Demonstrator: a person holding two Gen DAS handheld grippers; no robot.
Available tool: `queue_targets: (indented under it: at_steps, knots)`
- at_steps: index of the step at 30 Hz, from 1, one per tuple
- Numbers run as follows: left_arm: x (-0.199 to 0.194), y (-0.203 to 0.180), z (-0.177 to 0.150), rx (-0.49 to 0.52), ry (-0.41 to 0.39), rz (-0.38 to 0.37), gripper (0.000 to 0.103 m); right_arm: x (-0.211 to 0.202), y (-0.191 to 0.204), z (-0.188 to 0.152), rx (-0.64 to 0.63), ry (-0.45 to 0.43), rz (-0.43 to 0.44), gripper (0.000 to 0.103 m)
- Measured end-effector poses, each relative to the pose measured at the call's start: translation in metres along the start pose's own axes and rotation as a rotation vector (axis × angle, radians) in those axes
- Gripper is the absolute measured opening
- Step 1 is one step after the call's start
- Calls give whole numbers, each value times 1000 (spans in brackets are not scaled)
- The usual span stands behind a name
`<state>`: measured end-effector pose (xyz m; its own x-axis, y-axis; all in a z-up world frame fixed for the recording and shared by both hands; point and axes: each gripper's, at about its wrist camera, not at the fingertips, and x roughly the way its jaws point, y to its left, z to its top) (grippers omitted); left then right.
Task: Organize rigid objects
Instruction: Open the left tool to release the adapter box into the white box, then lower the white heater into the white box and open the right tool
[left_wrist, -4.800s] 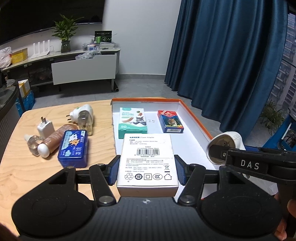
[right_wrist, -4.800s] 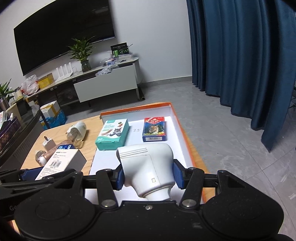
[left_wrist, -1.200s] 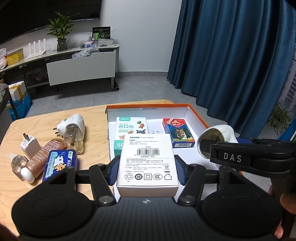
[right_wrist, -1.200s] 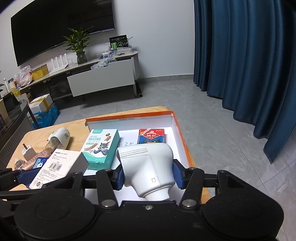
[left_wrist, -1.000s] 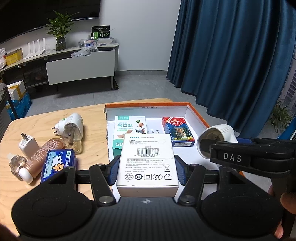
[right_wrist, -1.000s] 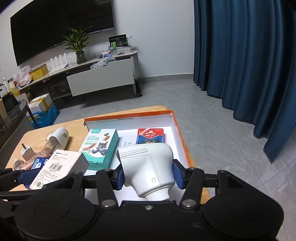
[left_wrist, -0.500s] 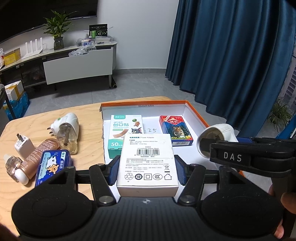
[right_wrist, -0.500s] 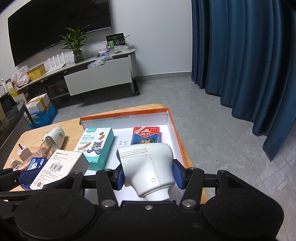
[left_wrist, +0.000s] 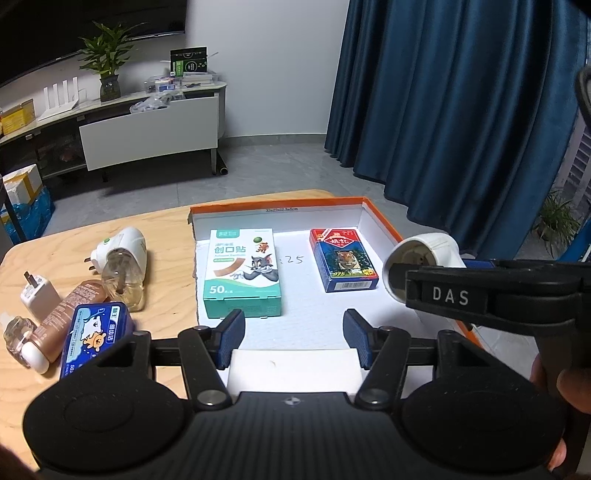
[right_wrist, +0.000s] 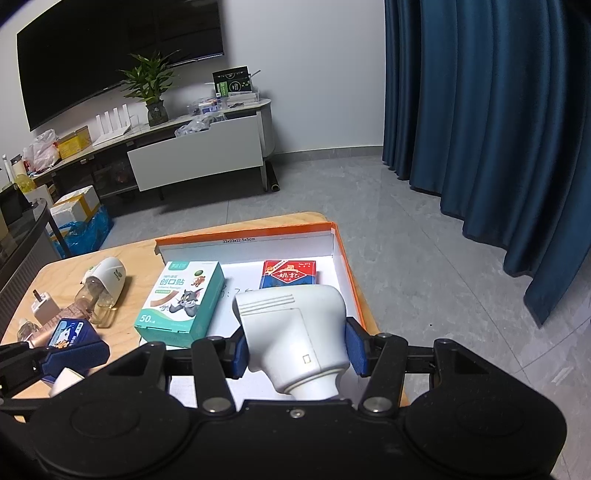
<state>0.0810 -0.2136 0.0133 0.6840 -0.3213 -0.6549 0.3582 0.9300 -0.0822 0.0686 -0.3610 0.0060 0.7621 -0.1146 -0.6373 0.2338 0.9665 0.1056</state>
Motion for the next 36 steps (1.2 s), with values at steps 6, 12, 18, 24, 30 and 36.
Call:
queue_targets:
  at_steps: [6, 12, 18, 24, 30, 36]
  knots:
    - [4, -2, 1, 2, 7, -6, 60, 3, 1, 2, -4, 3, 1, 63]
    - [9, -5, 3, 7, 10, -13, 60, 12, 1, 7, 1, 20, 7, 63]
    - [17, -7, 4, 6, 20, -16, 60, 23, -2, 14, 9, 39, 19, 63]
    - [26, -9, 6, 7, 35, -16, 60, 34, -3, 18, 13, 58, 22, 63]
    - [33, -11, 8, 5, 44, -17, 60, 46, -3, 24, 9, 71, 21, 63]
    - [37, -13, 11, 6, 46, -15, 60, 56, -3, 30, 4, 75, 17, 63]
